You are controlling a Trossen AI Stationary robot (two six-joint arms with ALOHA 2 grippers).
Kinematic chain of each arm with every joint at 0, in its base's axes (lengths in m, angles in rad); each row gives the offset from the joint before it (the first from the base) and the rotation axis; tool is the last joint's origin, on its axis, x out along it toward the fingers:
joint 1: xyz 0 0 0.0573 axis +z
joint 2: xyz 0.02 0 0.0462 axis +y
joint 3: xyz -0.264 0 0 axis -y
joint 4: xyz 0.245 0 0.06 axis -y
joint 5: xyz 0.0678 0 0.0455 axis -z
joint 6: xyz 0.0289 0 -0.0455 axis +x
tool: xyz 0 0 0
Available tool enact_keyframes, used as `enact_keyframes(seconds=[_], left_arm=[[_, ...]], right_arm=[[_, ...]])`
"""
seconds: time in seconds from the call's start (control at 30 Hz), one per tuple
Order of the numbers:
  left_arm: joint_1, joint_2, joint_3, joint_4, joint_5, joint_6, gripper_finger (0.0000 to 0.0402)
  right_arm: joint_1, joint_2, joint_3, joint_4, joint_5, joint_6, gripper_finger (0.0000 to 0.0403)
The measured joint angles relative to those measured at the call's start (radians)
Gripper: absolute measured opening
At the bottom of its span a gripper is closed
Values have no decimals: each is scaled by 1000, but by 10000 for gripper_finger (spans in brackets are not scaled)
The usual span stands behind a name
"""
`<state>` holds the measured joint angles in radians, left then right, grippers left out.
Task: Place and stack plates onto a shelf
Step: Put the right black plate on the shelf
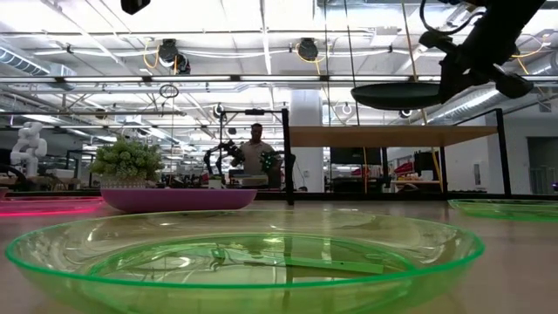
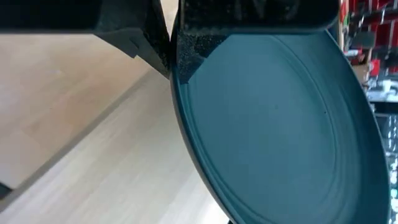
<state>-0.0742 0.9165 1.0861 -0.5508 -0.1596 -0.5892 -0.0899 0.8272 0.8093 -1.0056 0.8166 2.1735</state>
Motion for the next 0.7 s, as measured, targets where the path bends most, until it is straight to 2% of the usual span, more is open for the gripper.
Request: enact_keyframes(seconds=[0.33, 0.7], left_arm=[[0, 0, 0, 0, 0, -3, 1], [0, 0, 0, 0, -2, -3, 1]], right_arm=[[-71, 0, 0, -17, 24, 8, 0], [-113, 0, -3, -15, -11, -20, 1]])
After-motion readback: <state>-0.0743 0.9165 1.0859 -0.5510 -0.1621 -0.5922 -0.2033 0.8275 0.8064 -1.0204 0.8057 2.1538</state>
